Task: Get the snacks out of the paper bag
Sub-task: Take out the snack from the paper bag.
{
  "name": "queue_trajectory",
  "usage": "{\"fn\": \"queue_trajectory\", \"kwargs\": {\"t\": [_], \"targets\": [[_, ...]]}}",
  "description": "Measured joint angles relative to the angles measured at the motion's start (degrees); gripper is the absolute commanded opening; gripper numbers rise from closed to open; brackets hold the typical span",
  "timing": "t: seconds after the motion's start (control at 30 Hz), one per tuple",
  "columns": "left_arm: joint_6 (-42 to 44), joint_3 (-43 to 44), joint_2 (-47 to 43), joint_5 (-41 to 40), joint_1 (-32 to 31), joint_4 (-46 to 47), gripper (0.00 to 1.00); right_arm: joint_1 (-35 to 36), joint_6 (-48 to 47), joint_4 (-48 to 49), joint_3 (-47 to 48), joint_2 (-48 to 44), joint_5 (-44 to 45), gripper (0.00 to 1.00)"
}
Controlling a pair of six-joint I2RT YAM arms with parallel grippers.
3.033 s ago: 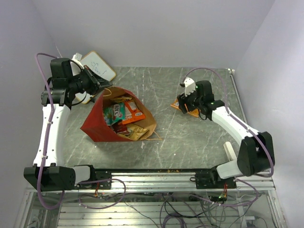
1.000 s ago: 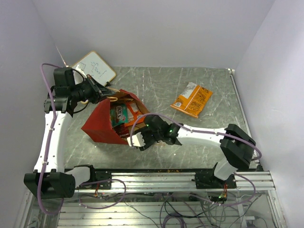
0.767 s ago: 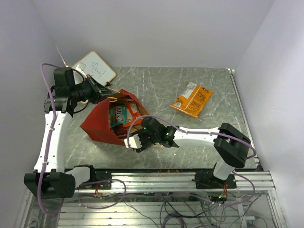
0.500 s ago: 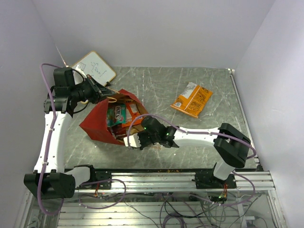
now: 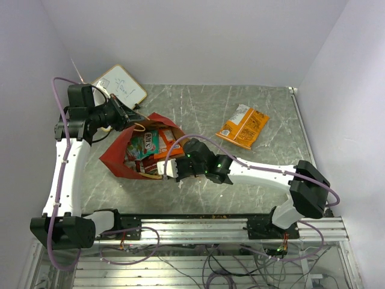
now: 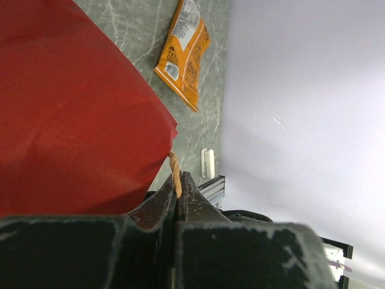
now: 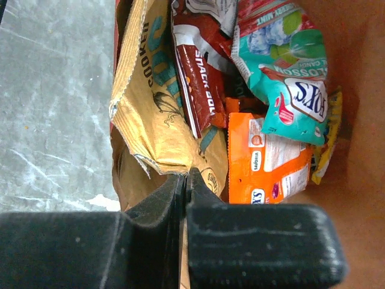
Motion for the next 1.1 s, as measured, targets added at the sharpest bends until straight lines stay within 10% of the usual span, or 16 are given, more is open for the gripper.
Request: {"fn": "queue_trajectory", "kwargs": {"t": [0.33,0.7,1.1], "targets": [[-0.2,0.4,-0.3,-0.2,0.0,-0.4,0.07,0.1,-0.1,-0.7,-3.0,-1.8,0.7,0.00],[-0.3,1.1,-0.3,-0.3,0.0,-0.8,0.07,0.1,-5.2,-1.6,-8.5,-5.4,-0.5,0.32],[-1.1,1.1,-0.3,-0.3,0.0,-0.5,0.07,0.1,-9.4,0.2,-9.1,-2.6,-0.8,0.41]]}}
